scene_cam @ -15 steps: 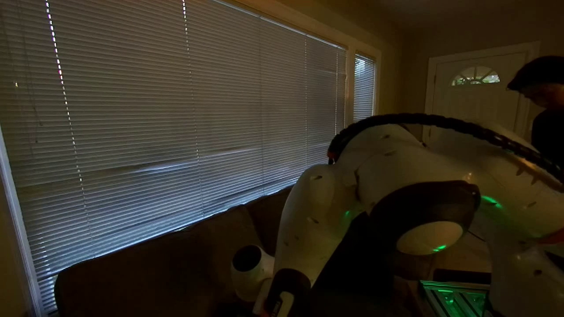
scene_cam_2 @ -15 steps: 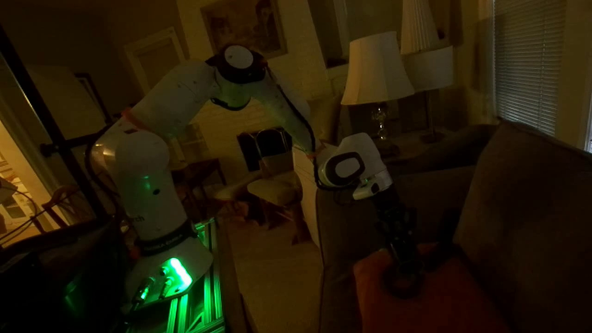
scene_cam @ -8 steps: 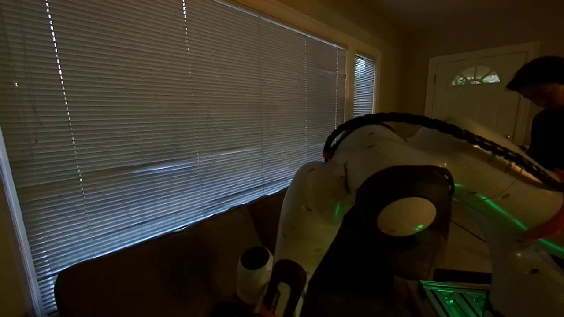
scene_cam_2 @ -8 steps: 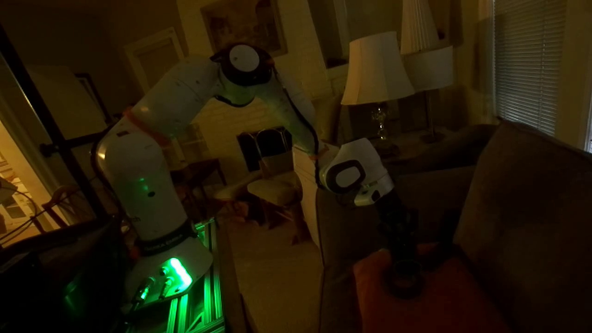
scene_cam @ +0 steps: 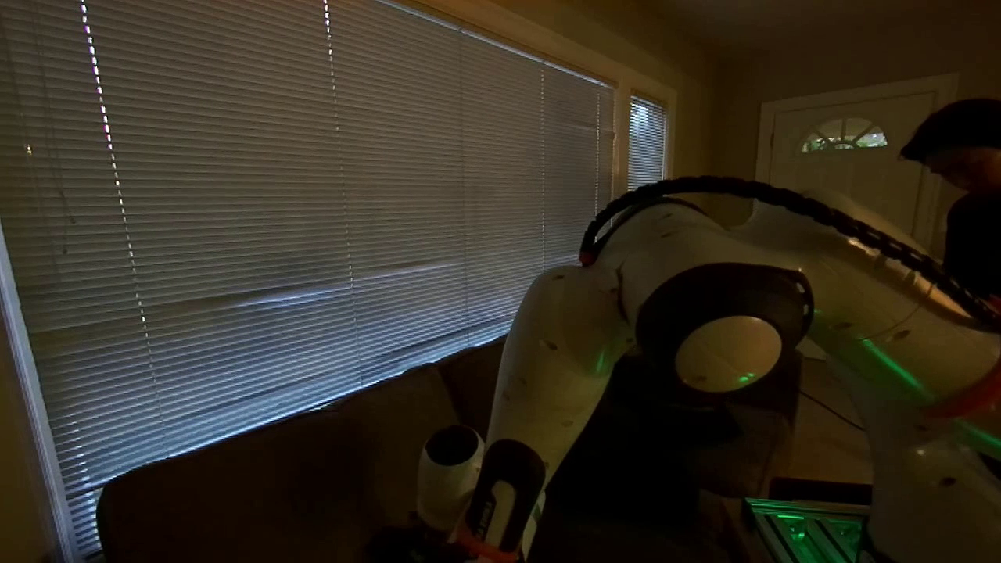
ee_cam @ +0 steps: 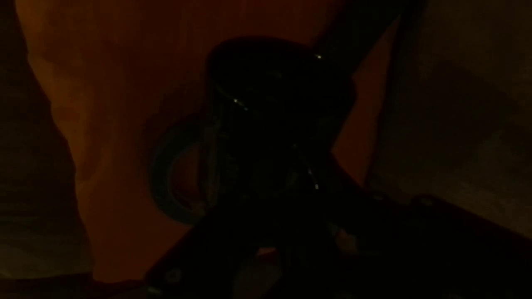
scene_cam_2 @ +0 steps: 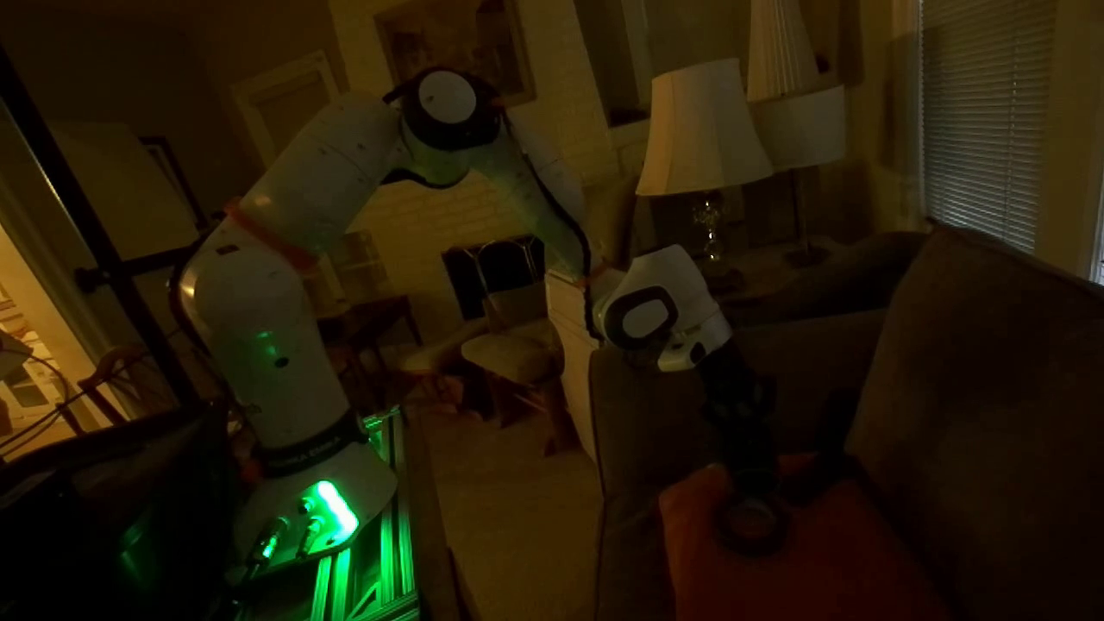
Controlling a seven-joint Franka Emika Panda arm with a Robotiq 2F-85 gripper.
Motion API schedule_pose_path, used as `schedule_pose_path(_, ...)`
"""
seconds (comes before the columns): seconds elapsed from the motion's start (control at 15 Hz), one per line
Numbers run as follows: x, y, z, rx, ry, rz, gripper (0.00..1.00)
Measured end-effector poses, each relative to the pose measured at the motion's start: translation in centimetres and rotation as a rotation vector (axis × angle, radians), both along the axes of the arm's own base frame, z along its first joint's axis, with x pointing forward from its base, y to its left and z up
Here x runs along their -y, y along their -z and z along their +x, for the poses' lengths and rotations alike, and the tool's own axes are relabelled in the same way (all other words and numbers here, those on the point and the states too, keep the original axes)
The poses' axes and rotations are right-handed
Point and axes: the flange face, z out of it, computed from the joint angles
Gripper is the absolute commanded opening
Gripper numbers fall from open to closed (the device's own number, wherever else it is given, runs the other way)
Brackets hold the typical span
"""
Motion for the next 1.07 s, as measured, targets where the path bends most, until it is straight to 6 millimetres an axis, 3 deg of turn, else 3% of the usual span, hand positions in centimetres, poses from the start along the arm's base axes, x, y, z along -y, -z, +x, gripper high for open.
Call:
schedule_pose_path(0.67,0.7,-2.1,-1.0,0.172,0.032,-0.009,0.02)
schedule_pose_path(1.07,0.1,-2.0,-2.0,0.29,0.069,0.013,0.02)
